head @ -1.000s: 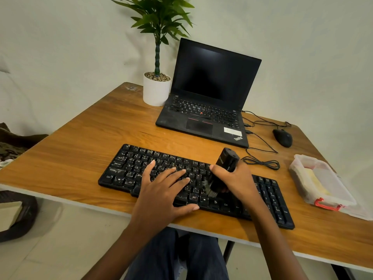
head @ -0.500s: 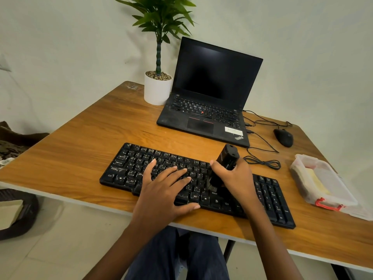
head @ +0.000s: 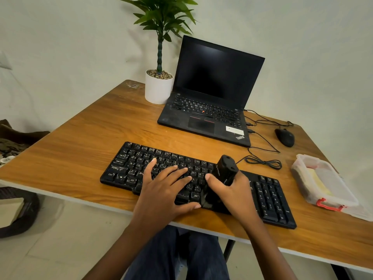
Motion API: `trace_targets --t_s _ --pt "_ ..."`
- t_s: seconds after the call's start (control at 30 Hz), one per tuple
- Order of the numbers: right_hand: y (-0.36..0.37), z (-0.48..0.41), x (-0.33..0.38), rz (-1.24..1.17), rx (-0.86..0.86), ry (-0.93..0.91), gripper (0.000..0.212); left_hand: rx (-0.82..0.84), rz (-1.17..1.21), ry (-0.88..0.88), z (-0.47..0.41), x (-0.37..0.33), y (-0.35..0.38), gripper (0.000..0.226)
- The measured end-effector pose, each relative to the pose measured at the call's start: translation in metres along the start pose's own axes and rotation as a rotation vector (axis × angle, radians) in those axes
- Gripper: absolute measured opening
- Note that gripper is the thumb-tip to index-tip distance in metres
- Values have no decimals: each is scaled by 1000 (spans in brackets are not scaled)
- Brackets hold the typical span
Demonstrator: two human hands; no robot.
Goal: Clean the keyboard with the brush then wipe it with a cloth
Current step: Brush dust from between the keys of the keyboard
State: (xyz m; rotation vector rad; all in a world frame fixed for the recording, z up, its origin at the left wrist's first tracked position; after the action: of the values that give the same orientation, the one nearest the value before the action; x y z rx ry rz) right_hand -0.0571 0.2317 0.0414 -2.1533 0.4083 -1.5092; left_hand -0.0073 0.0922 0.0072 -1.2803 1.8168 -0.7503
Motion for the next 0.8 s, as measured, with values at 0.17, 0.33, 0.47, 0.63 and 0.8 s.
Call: trace_targets --t_s 0.17,0.33,0.47,0.63,0.8 --pt "-13 0 -12 15 -2 48 18 -11 8 2 0 -1 -2 65" --pt "-6 6 -2 -41 -33 -10 18 -2 11 -3 0 -1 -1 66" --pt "-6 8 -12 -43 85 78 16 -1 19 -2 0 -1 -1 66" --pt "-21 -14 -10 15 -45 61 29 -2 24 -2 0 -1 -2 65" --pt "-4 -6 -7 -104 68 94 18 11 21 -7 0 0 -1 65"
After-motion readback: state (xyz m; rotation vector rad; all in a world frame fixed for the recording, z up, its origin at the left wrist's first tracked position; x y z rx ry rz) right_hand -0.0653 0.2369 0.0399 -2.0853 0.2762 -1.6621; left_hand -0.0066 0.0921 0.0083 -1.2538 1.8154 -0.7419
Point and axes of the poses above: each hand's wrist, its own z-axis away from the middle knuckle, its own y-axis out of the palm, x = y × z, the point moved 10 cm from there along -z, towards the middle knuckle, and after that the axes turned 5 degrees about -y, right-handed, at the moved point
